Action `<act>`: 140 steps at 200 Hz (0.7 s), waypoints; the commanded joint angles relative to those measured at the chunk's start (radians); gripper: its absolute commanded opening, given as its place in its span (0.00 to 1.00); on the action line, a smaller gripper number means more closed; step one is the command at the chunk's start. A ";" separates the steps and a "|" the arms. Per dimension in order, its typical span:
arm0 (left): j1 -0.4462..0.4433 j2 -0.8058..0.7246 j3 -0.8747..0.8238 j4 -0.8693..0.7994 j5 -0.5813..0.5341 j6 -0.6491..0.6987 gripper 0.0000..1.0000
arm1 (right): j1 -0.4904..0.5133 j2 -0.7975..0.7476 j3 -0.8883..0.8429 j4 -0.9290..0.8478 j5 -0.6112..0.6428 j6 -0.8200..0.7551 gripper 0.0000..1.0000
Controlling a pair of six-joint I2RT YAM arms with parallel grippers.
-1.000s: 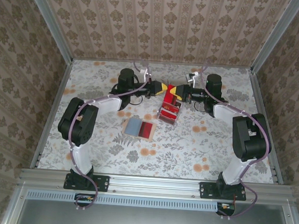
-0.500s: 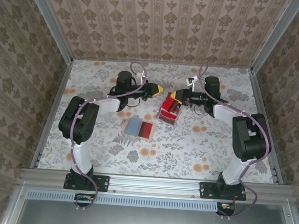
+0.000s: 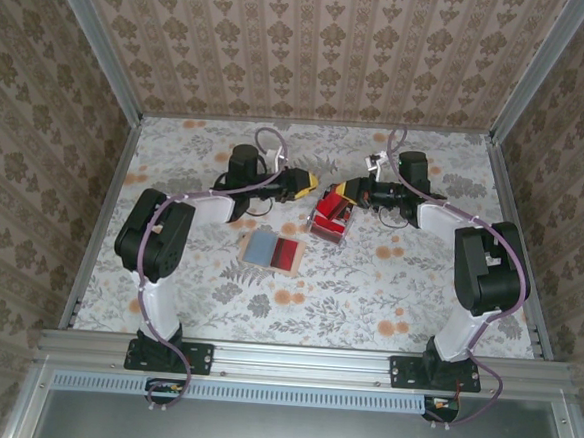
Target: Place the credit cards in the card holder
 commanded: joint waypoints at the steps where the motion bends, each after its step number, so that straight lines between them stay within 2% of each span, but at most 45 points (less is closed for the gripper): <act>1: -0.027 -0.044 0.007 -0.135 0.036 0.128 0.32 | -0.013 -0.024 0.010 0.068 -0.010 0.033 0.00; 34: -0.057 -0.067 0.040 -0.325 0.023 0.257 0.34 | -0.013 -0.027 0.008 0.127 -0.025 0.077 0.00; 75: -0.060 -0.062 0.044 -0.278 0.043 0.219 0.33 | -0.012 -0.021 0.014 0.135 -0.035 0.088 0.00; 105: -0.062 -0.053 0.064 -0.273 0.045 0.210 0.20 | -0.013 -0.016 0.010 0.126 -0.038 0.079 0.00; 140: -0.061 -0.043 0.083 -0.262 0.049 0.200 0.13 | -0.011 -0.016 0.008 0.107 -0.047 0.065 0.00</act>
